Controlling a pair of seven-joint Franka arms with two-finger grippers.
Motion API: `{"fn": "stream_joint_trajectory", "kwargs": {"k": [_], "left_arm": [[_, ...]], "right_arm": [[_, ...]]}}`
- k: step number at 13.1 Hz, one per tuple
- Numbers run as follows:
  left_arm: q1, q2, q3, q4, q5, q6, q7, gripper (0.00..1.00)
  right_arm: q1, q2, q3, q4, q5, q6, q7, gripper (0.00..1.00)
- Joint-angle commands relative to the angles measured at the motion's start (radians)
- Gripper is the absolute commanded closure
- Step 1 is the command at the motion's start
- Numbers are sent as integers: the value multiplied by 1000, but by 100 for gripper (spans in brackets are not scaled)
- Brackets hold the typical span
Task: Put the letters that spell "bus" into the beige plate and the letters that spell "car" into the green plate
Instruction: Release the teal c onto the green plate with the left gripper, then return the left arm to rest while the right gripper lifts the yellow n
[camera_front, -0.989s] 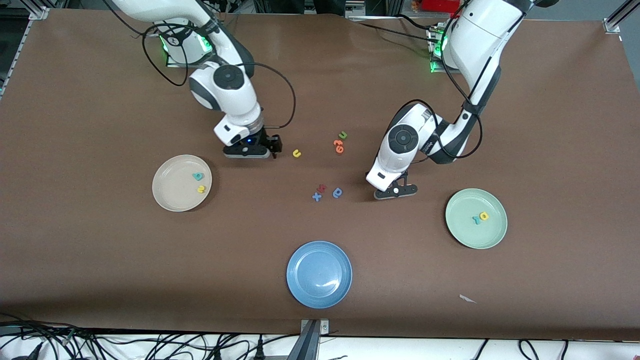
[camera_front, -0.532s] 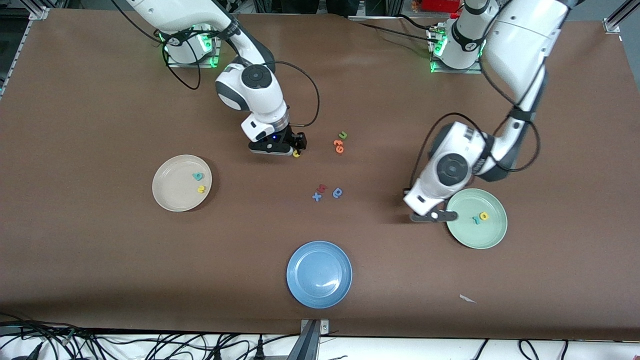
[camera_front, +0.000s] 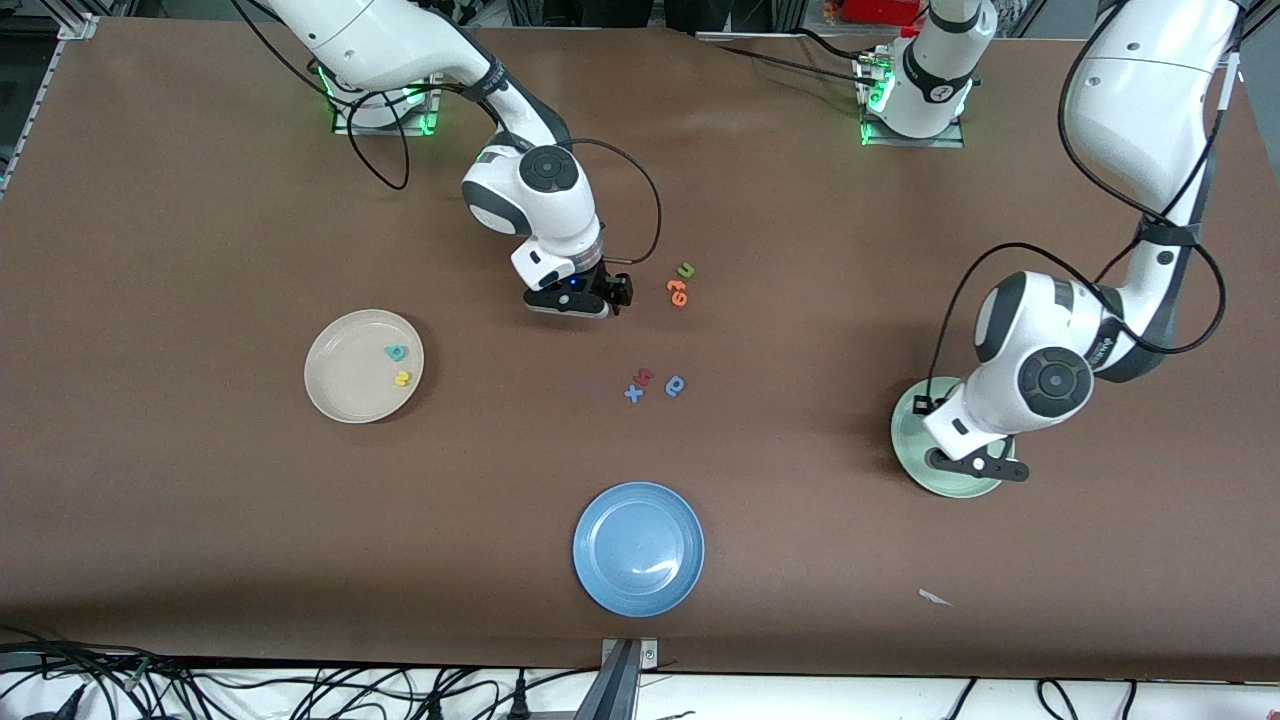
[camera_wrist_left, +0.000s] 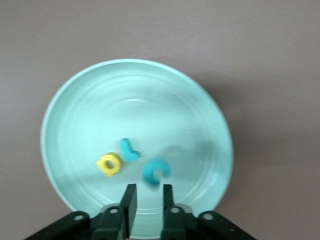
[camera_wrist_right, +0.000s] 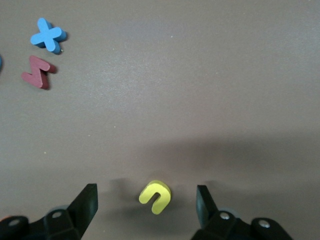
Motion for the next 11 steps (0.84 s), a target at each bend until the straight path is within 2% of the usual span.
{"fn": "stream_joint_trajectory", "kwargs": {"k": [1,5,8,9,11], "left_arm": [[0,9,-13,44,32,-14,-16,0],[-3,10,-13,53,19,-14,-45,0],[5,3,-13,102,-34,-19,-54,0],[13,0,-13,107,-48,-28,-51,0],[26,-11,-19,125,-50,-94,-42,0]], "right_arm": [[12,12,-8,19,-24,-10,28,15],[30,35,-8,17,-31,-10,52,19],[34,34,-8,10,-38,-10,69,19],[34,32,-8,8,-40,-10,70,21],[34,32,-8,5,-54,-10,70,31]]}}
